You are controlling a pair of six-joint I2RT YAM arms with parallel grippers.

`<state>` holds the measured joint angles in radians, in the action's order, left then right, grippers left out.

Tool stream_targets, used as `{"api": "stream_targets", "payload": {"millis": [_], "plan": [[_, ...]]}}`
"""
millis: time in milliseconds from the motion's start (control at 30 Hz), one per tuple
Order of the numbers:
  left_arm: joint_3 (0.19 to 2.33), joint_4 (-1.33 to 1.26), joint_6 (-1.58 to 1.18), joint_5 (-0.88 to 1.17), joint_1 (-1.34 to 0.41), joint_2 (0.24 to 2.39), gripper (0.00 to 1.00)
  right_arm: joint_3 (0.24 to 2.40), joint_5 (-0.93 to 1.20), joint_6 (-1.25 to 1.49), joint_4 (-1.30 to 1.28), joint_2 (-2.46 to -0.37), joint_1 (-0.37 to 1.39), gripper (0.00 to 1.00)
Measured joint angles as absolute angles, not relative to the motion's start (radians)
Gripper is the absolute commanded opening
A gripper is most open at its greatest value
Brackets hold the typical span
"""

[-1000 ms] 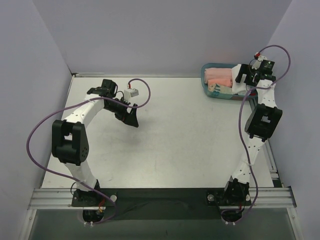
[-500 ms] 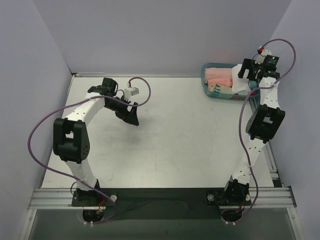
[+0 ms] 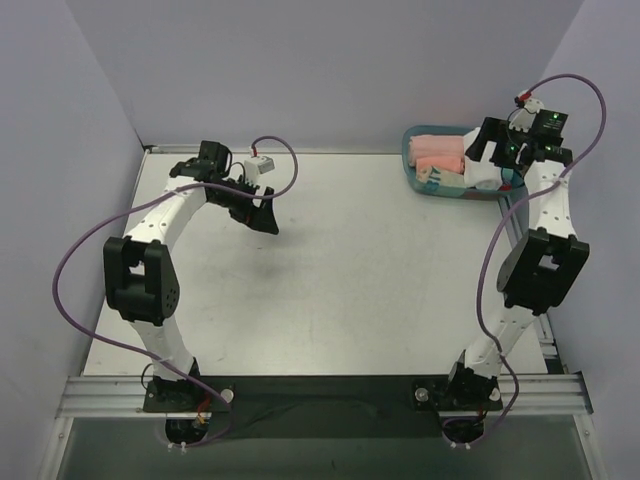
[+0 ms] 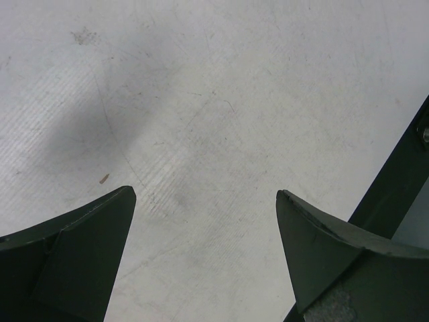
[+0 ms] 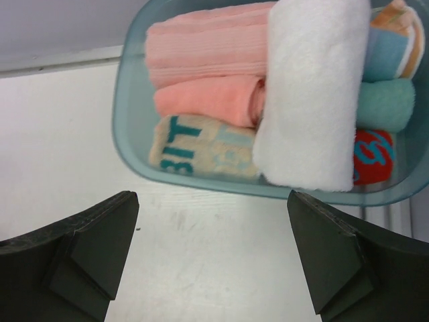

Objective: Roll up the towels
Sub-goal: Place the rolled towel into the container

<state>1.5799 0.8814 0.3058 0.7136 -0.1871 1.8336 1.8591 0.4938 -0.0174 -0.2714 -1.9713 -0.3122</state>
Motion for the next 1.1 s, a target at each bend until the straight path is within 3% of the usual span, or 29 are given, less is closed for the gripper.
{"api": "stream_targets", "payload": {"millis": [467, 1100], "plan": [[1.636, 0.887, 0.222, 0.546, -0.163, 1.850, 0.97, 1.432, 0.627, -0.052, -0.432, -1.552, -0.121, 1.00], [1.127, 0.892, 0.281, 0.318, -0.261, 1.566, 0.97, 0.990, 0.616, -0.069, -0.440, -1.425, 0.211, 1.00]]}}
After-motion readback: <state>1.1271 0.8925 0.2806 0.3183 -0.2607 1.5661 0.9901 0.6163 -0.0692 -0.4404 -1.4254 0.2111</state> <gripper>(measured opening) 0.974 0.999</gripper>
